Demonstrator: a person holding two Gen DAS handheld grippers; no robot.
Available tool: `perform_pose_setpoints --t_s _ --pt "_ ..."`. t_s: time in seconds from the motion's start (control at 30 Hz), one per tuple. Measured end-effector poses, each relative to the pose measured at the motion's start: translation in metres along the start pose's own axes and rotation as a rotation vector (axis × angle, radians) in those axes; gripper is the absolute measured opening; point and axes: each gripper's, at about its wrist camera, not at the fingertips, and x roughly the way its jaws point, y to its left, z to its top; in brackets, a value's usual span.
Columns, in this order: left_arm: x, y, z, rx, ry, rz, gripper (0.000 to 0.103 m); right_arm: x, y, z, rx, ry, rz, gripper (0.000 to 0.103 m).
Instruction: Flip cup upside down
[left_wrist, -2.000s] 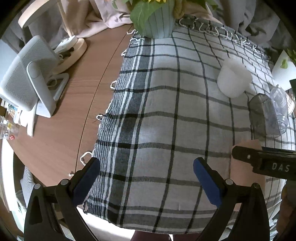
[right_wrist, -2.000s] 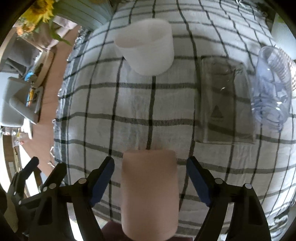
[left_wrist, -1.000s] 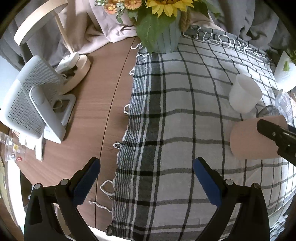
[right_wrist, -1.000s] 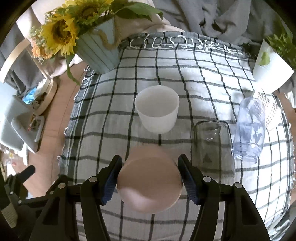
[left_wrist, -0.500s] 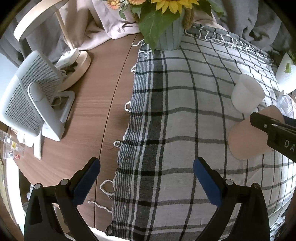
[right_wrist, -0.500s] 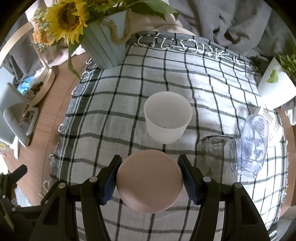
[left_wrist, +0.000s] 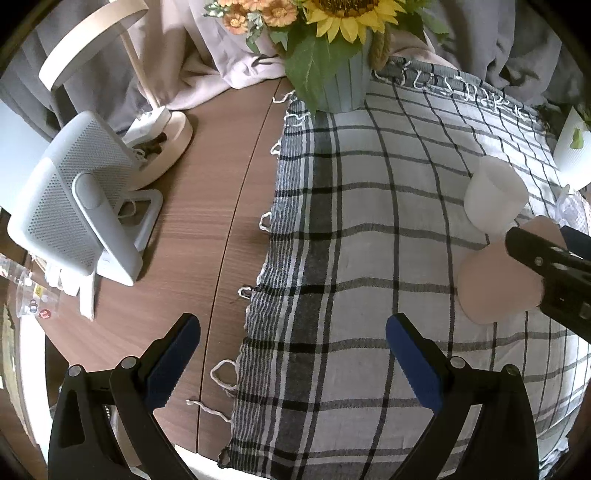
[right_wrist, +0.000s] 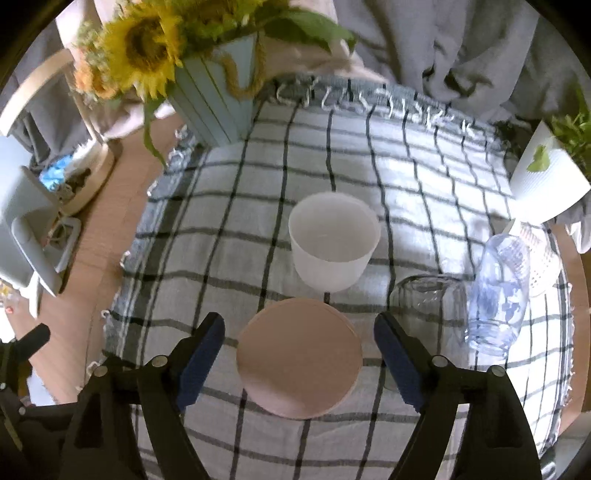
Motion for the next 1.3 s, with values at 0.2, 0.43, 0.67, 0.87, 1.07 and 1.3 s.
perform_pose_setpoints --t_s 0.2,0.43,0.67,0.87,1.07,1.3 --pt "-0.022 -0.002 -0.004 -0.021 -0.043 0.001 0.103 -0.036 -0.008 -0.011 0.024 -0.078 0.0 0.084" --pt "-0.062 -0.016 -0.013 -0.024 -0.128 -0.01 0.103 -0.091 -0.024 -0.03 0.05 -0.195 -0.018 0.088" --pt "-0.109 -0.031 -0.026 -0.038 -0.223 -0.035 0.103 -0.142 -0.046 -0.049 0.075 -0.296 -0.031 0.089" --pt "-0.145 -0.05 -0.042 -0.042 -0.302 -0.044 0.103 -0.175 -0.074 -0.072 0.126 -0.335 -0.057 0.09" --pt "-0.169 -0.075 -0.057 -0.03 -0.343 -0.059 0.103 -0.199 -0.105 -0.097 0.181 -0.357 -0.081 0.09" --pt "-0.191 -0.096 -0.074 -0.023 -0.391 -0.078 0.103 -0.215 -0.13 -0.123 0.199 -0.375 -0.107 0.09"
